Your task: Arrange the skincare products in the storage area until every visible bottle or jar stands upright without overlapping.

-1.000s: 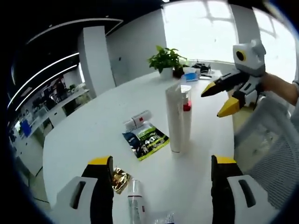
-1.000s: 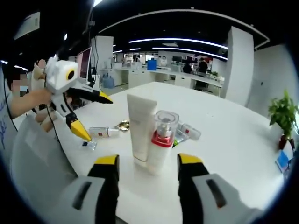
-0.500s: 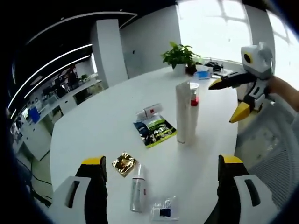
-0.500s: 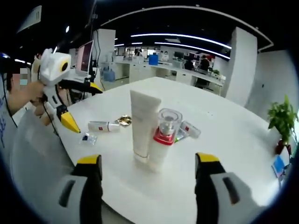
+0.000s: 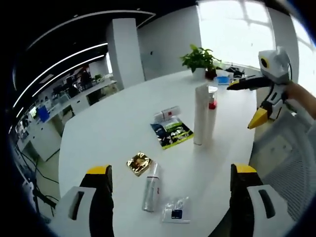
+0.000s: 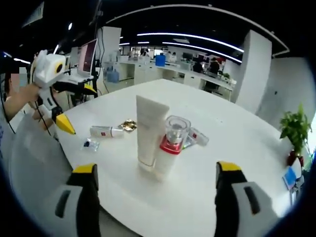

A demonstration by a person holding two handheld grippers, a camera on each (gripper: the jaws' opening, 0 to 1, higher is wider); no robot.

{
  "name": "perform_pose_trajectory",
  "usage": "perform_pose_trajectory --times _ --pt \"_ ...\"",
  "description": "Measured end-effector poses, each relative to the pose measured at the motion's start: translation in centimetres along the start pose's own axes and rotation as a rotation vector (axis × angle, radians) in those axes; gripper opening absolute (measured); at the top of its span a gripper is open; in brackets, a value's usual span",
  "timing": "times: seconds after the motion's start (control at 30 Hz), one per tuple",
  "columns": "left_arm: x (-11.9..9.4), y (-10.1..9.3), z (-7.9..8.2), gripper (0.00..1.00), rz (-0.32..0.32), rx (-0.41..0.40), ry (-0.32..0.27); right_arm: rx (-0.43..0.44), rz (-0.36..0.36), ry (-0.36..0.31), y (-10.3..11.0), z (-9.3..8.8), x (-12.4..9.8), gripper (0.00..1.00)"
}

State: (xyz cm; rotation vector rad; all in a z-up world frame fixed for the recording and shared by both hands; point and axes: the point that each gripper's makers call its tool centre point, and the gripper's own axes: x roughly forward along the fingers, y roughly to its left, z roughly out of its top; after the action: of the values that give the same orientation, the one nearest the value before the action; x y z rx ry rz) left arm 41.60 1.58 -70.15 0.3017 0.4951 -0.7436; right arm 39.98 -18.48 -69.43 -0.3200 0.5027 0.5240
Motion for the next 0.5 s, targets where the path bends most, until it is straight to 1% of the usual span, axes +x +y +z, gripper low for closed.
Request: perform_pose_trajectory --times 0.23,0.33,0.5 --pt "-0.4 0.4 -0.8 0.97 0.025 -0.004 0.019 0.007 0.028 0.007 0.5 0.0 0.3 1.00" --pt "-0.2 0.9 -1.6 0.97 0.048 0.017 0.046 0.001 0.034 0.007 0.5 0.0 0.5 1.00" --pt "0.2 1.2 -3.0 0.97 0.036 0.050 0.131 -0.015 0.051 0.021 0.7 -0.2 0.6 1.00"
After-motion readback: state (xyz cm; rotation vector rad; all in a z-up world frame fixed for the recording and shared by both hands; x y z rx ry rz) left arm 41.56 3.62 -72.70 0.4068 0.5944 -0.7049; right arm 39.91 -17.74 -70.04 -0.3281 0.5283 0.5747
